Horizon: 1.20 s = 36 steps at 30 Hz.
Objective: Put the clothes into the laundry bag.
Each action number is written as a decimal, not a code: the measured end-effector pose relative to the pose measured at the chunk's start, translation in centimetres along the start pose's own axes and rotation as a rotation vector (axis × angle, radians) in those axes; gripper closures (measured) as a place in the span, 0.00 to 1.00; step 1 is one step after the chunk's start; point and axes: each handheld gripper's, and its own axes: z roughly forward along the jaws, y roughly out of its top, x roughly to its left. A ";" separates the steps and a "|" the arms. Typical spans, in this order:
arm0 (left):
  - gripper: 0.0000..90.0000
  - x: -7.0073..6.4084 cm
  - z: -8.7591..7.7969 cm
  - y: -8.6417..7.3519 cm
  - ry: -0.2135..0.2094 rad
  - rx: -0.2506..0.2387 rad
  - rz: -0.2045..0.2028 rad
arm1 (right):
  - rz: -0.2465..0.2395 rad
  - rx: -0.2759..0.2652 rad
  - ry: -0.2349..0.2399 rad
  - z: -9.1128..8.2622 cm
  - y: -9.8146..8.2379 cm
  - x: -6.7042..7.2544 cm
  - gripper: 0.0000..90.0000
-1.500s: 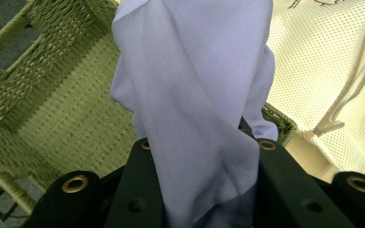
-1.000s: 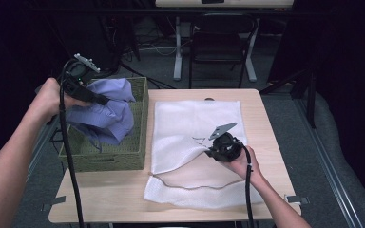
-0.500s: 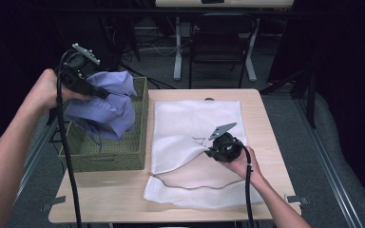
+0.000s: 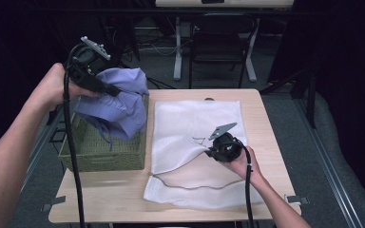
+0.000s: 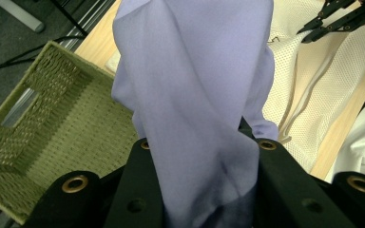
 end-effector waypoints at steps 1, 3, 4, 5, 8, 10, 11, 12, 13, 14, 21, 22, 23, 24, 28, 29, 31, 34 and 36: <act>0.85 -0.4 0.1 0.4 -0.009 0.010 0.018 | 0.001 0.001 0.000 0.0 0.0 0.0 0.94; 0.85 -0.9 0.2 0.7 -0.018 0.014 0.030 | 0.003 0.001 -0.003 0.0 0.0 0.0 0.94; 0.85 -0.9 0.2 0.7 -0.018 0.014 0.030 | 0.003 0.001 -0.003 0.0 0.0 0.0 0.94; 0.85 -1.2 0.3 0.9 -0.024 0.014 0.036 | 0.003 0.002 -0.002 0.0 0.0 0.0 0.94; 0.85 -1.9 0.6 1.5 -0.044 0.020 0.060 | 0.005 0.001 -0.002 0.0 0.0 0.0 0.94; 0.84 -2.0 0.7 1.7 -0.047 0.024 0.071 | 0.005 0.001 0.000 0.1 0.0 0.0 0.94; 0.84 -2.4 0.9 2.0 -0.058 0.024 0.079 | 0.005 0.001 0.000 0.1 0.0 0.0 0.94; 0.84 -2.5 1.0 2.2 -0.065 0.027 0.091 | 0.005 0.001 0.001 0.1 0.0 0.0 0.94; 0.84 -2.5 1.0 2.2 -0.065 0.027 0.091 | 0.005 0.001 0.001 0.1 0.0 0.0 0.94; 0.84 -2.9 1.2 2.5 -0.072 0.029 0.095 | 0.006 0.000 0.000 0.1 0.0 0.0 0.94; 0.84 -4.7 2.5 3.7 -0.112 0.040 0.154 | 0.005 -0.004 0.006 0.0 0.0 -0.1 0.94; 0.84 -5.1 2.8 3.8 -0.119 0.050 0.163 | 0.002 -0.004 0.007 0.0 0.0 -0.1 0.94; 0.84 -5.3 3.1 3.8 -0.125 0.053 0.164 | 0.002 -0.004 0.007 0.0 0.0 -0.1 0.94; 0.84 -5.7 3.4 4.0 -0.132 0.059 0.170 | 0.001 -0.003 0.006 0.0 0.0 -0.1 0.94; 0.84 -7.0 4.7 4.8 -0.164 0.064 0.203 | 0.011 -0.009 0.016 0.0 0.0 -0.1 0.94; 0.84 -7.0 4.7 4.8 -0.164 0.064 0.203 | 0.011 -0.009 0.016 0.0 0.0 -0.1 0.94; 0.84 -7.7 5.4 5.1 -0.181 0.068 0.220 | 0.010 -0.009 0.015 0.0 0.0 -0.1 0.94; 0.84 -8.6 6.3 5.5 -0.202 0.078 0.236 | 0.009 -0.008 0.015 0.0 0.0 -0.1 0.94; 0.84 -9.1 6.9 5.7 -0.222 0.086 0.246 | 0.008 -0.008 0.014 0.0 0.0 -0.1 0.94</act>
